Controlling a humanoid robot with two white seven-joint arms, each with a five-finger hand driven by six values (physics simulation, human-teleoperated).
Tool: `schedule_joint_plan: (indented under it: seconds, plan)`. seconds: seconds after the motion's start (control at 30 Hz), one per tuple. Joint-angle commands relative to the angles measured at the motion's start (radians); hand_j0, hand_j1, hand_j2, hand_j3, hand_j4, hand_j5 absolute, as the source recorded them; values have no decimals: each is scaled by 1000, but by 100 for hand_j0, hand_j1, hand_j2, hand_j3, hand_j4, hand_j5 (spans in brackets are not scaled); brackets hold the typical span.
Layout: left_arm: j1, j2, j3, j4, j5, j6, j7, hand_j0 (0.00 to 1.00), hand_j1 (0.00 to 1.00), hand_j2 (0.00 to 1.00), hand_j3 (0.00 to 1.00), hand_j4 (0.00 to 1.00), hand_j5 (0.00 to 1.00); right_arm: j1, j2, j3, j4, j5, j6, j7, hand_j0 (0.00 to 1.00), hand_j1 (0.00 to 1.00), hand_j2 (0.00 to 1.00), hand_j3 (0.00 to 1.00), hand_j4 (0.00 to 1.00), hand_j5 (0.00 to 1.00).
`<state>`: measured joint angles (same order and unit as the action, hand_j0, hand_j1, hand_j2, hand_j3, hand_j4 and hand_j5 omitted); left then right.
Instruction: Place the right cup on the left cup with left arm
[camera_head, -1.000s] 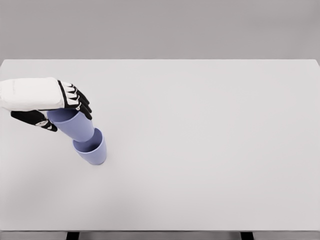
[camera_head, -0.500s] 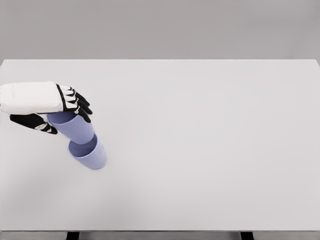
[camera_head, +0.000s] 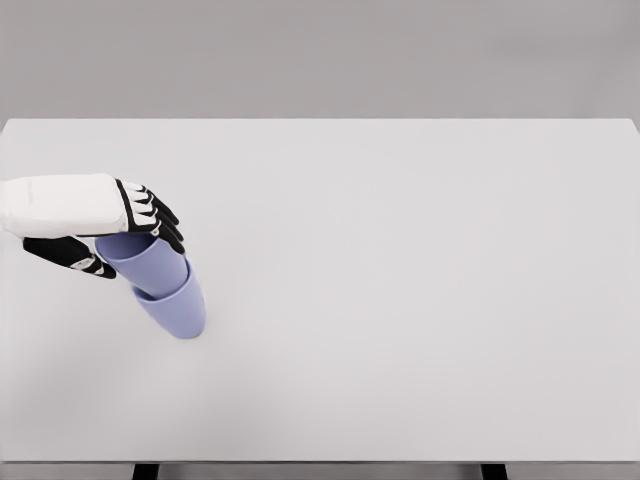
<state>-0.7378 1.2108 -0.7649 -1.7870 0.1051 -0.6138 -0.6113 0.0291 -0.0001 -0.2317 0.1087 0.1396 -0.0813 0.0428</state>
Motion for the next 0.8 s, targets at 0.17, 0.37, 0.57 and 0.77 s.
schedule_joint_plan:
  seconds: [0.17, 0.37, 0.57, 0.77]
  plan:
    - [2, -8, 3, 1, 8, 3, 0, 100, 100, 100, 100, 100, 100, 0, 0, 0, 0, 0, 0, 0, 100, 100, 100, 100, 100, 100]
    - [5, 42, 4, 3, 8, 3, 0, 100, 100, 100, 100, 100, 100, 0, 0, 0, 0, 0, 0, 0, 100, 100, 100, 100, 100, 100]
    - [-11, 82, 52, 6, 7, 3, 0, 100, 100, 100, 100, 100, 100, 0, 0, 0, 0, 0, 0, 0, 100, 100, 100, 100, 100, 100]
    - [-11, 35, 55, 6, 7, 3, 0, 100, 100, 100, 100, 100, 100, 0, 0, 0, 0, 0, 0, 0, 100, 100, 100, 100, 100, 100]
